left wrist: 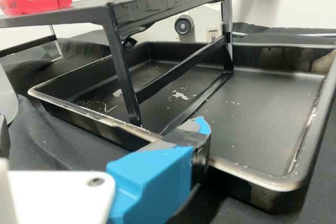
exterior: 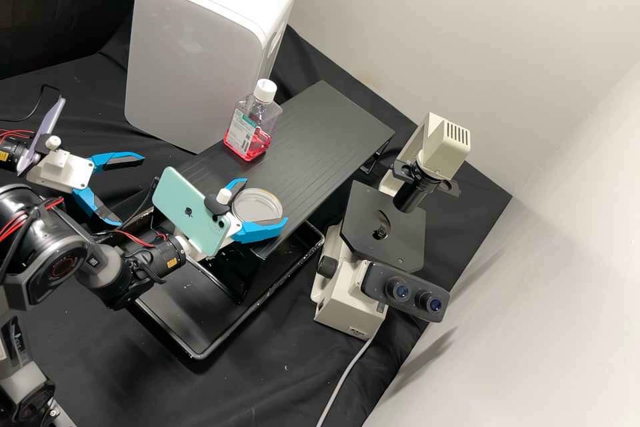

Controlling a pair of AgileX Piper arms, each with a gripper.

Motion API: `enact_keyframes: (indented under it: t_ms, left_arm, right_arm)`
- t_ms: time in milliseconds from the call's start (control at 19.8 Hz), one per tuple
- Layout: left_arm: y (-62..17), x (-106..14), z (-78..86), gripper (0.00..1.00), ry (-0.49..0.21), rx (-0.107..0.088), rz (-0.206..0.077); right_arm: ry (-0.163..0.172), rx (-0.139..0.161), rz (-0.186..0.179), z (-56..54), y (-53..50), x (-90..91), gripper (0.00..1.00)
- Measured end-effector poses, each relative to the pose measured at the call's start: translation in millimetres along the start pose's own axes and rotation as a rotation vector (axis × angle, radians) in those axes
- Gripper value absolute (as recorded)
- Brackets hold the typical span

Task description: Remove the lid from the petri dish

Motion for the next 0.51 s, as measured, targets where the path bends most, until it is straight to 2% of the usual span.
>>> enact_keyframes:
  t_ms: [303,505]
  left_arm:
    - [0.0,0.0,0.0,1.00,0.000,0.000,0.000]
    - [0.0,0.0,0.0,1.00,0.000,0.000,0.000]
  right_arm:
    - [0.042,0.007,0.045,-10.1,12.6,-10.0,0.00]
    - [0.057,0.010,0.061,-13.4,17.2,-15.0,0.00]
